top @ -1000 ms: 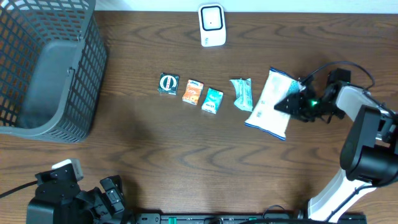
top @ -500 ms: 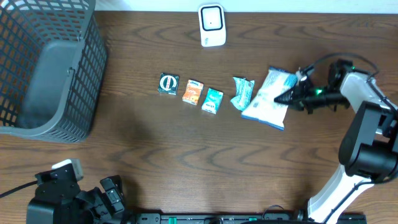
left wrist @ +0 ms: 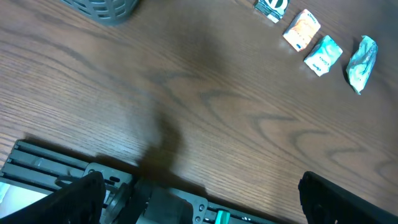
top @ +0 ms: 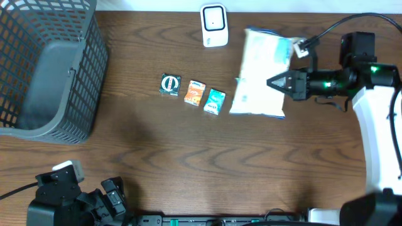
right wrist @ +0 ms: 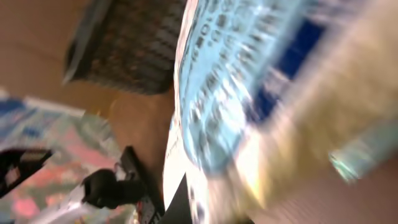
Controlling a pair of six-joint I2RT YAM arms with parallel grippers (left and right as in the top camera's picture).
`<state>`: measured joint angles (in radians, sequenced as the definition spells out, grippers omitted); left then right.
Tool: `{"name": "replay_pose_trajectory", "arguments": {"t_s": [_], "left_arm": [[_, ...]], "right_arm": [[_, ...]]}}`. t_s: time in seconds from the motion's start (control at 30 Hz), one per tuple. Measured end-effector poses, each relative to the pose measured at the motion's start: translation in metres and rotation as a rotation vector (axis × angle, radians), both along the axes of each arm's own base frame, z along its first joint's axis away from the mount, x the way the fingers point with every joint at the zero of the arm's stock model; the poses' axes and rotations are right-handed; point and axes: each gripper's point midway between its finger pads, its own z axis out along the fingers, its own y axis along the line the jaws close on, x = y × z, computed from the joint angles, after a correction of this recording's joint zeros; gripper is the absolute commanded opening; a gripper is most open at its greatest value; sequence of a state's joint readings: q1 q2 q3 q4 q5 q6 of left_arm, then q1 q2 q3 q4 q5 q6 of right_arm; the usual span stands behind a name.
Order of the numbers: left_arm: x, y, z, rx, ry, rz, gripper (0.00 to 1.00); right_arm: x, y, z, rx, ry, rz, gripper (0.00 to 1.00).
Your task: Scan the item barcode
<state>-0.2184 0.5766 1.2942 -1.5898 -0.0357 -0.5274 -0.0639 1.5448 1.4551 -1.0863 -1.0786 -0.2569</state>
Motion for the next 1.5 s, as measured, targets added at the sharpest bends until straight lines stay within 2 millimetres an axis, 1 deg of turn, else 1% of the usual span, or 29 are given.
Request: {"name": "replay_pose_trajectory", "arguments": {"t_s": [0.13, 0.2, 0.3, 0.37, 0.4, 0.47, 0.53, 0.57, 0.6, 0.63, 0.67, 0.7, 0.73, 0.83, 0.97, 1.03, 1.07, 1.13, 1.17, 1.2, 1.27, 1.33, 1.37, 1.4, 1.5], "left_arm": [[0.000, 0.000, 0.000, -0.001, 0.000, 0.000, 0.98], [0.000, 0.000, 0.000, 0.000, 0.000, 0.000, 0.98], [0.000, 0.000, 0.000, 0.000, 0.000, 0.000, 0.98], [0.000, 0.000, 0.000, -0.001, 0.000, 0.000, 0.98], [0.000, 0.000, 0.000, -0.001, 0.000, 0.000, 0.98], [0.000, 0.000, 0.000, 0.000, 0.000, 0.000, 0.98], [0.000, 0.000, 0.000, 0.000, 0.000, 0.000, 0.98], [0.000, 0.000, 0.000, 0.000, 0.000, 0.000, 0.97], [0.000, 0.000, 0.000, 0.000, 0.000, 0.000, 0.98], [0.000, 0.000, 0.000, 0.000, 0.000, 0.000, 0.98], [0.000, 0.000, 0.000, -0.001, 0.000, 0.000, 0.97], [0.000, 0.000, 0.000, 0.000, 0.000, 0.000, 0.98], [0.000, 0.000, 0.000, 0.000, 0.000, 0.000, 0.98], [0.000, 0.000, 0.000, 0.000, 0.000, 0.000, 0.98], [0.000, 0.000, 0.000, -0.001, 0.000, 0.000, 0.98], [0.000, 0.000, 0.000, -0.001, 0.000, 0.000, 0.97], [0.000, 0.000, 0.000, 0.000, 0.000, 0.000, 0.98], [0.000, 0.000, 0.000, -0.001, 0.000, 0.000, 0.98], [0.000, 0.000, 0.000, 0.000, 0.000, 0.000, 0.98], [0.000, 0.000, 0.000, 0.000, 0.000, 0.000, 0.98], [0.000, 0.000, 0.000, 0.000, 0.000, 0.000, 0.98], [0.000, 0.000, 0.000, -0.001, 0.000, 0.000, 0.98], [0.000, 0.000, 0.000, 0.000, 0.000, 0.000, 0.98], [0.000, 0.000, 0.000, 0.000, 0.000, 0.000, 0.97], [0.000, 0.000, 0.000, -0.001, 0.000, 0.000, 0.97]], "right_arm": [[-0.014, 0.027, 0.028, 0.101, -0.102, 0.117, 0.01], [-0.018, 0.036, 0.037, 0.150, -0.125, 0.158, 0.01], [-0.024, 0.044, 0.045, 0.197, -0.133, 0.198, 0.01], [-0.026, 0.047, 0.044, 0.196, -0.118, 0.201, 0.01], [-0.025, 0.047, 0.040, 0.175, -0.103, 0.190, 0.01], [-0.020, 0.045, 0.028, 0.107, -0.071, 0.150, 0.01], [-0.013, 0.039, 0.009, -0.011, -0.032, 0.087, 0.02], [-0.009, 0.035, -0.002, -0.074, -0.012, 0.053, 0.06], [-0.005, 0.029, -0.013, -0.142, 0.011, 0.014, 0.12], [-0.002, 0.024, -0.023, -0.199, 0.034, -0.019, 0.22], [0.000, 0.017, -0.034, -0.258, 0.057, -0.048, 0.40], [0.002, 0.011, -0.044, -0.316, 0.077, -0.072, 0.54], [0.004, 0.003, -0.057, -0.379, 0.105, -0.093, 0.62], [0.008, -0.016, -0.087, -0.523, 0.160, -0.121, 0.82], [0.020, -0.034, -0.115, -0.654, 0.184, -0.153, 0.96], [0.031, -0.041, -0.129, -0.699, 0.180, -0.169, 0.98], [0.037, -0.043, -0.136, -0.714, 0.180, -0.176, 0.95], [0.045, -0.047, -0.153, -0.740, 0.198, -0.175, 0.84], [0.045, -0.049, -0.164, -0.753, 0.223, -0.165, 0.81], [0.044, -0.051, -0.176, -0.768, 0.256, -0.153, 0.80], [0.033, -0.055, -0.199, -0.797, 0.349, -0.121, 0.83], [0.019, -0.058, -0.215, -0.816, 0.438, -0.090, 0.87], [0.014, -0.060, -0.220, -0.820, 0.469, -0.080, 0.88], [0.004, -0.060, -0.222, -0.824, 0.513, -0.061, 0.89], [-0.018, -0.059, -0.220, -0.816, 0.609, -0.018, 0.91]]}}
